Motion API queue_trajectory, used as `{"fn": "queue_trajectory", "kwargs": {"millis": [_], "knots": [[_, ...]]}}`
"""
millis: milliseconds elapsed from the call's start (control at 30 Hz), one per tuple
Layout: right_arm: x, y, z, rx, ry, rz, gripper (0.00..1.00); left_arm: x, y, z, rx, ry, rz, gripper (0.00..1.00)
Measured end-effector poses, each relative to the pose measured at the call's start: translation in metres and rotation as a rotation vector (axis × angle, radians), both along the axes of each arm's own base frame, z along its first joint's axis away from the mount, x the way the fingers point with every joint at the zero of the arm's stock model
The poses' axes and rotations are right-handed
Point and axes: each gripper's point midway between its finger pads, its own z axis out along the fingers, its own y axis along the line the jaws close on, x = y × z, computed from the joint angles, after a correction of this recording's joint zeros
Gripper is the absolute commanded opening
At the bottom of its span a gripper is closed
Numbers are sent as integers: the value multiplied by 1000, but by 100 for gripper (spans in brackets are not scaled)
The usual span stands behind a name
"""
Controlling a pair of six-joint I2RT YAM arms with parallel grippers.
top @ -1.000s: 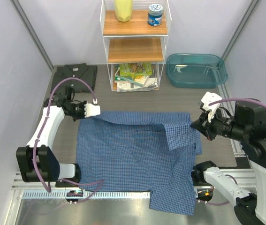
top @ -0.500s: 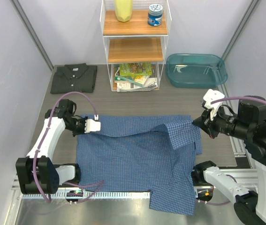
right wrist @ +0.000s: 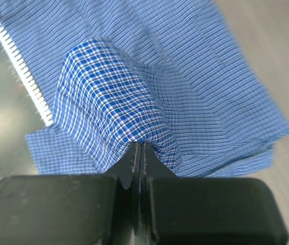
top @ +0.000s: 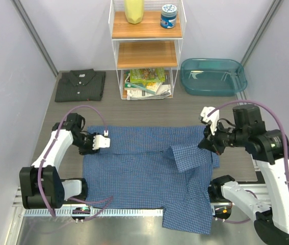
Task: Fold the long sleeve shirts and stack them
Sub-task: Fold the shirt
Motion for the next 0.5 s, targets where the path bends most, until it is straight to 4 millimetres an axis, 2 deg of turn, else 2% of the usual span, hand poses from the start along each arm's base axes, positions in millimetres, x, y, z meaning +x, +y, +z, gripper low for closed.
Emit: {"fn": "queue_trajectory", "kwargs": {"millis": [33,100,167,267,400,500], "knots": [[-2,1,-8,-3,31,10,1,-1,0,0,-2,2,2,75],[-2,3,-21,-8,76,26,1,-2,-1,3,-8,0,8,84],[0,6,-33,-11,123,40,1,-3,-4,11,-29,-8,28,99],[11,12,-46,-15,180,53,1,1,-10,37,-68,-67,65,100],[36,29,-56,-20,199,91,1,12,-27,101,-199,-217,136,100],[49,43,-64,-19,212,124,1,4,-43,137,-308,-277,144,100]]}}
